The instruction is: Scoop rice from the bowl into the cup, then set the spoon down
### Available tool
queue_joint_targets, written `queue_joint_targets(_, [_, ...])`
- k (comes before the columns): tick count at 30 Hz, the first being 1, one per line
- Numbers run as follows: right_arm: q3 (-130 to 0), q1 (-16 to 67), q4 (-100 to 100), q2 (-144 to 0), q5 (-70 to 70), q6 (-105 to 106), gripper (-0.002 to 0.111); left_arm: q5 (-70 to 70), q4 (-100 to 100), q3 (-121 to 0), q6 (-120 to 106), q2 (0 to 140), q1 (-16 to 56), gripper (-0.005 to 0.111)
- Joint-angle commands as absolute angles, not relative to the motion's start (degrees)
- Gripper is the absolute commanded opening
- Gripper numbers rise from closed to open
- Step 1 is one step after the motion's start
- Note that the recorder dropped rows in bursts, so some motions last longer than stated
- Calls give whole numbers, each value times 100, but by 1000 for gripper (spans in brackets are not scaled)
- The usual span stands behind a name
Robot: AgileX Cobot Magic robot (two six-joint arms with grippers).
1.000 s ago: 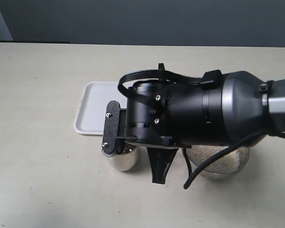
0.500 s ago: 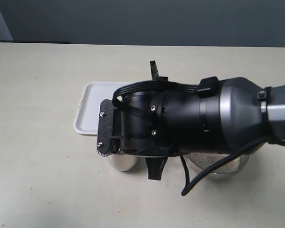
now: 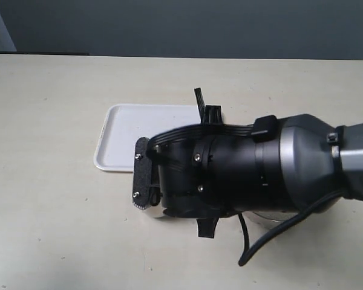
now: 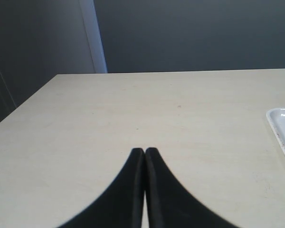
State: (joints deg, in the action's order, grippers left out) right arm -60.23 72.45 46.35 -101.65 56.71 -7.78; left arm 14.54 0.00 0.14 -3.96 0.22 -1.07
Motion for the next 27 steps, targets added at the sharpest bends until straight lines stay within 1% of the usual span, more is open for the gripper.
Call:
queue_joint_targets(1, [-5971,7272,4880,-10171,5579,-1093,-1,1373,0,0,-373,0,-106,0])
queue_joint_targets(11, [-5899,7381,5433,-10171,5533,-1474,-1,1373,0,0,-373,0,-106,0])
queue_joint_targets(27, [-5635,7600,5646,-10130,5565,-2054,-1,1373,0,0,-373,0,-106,0])
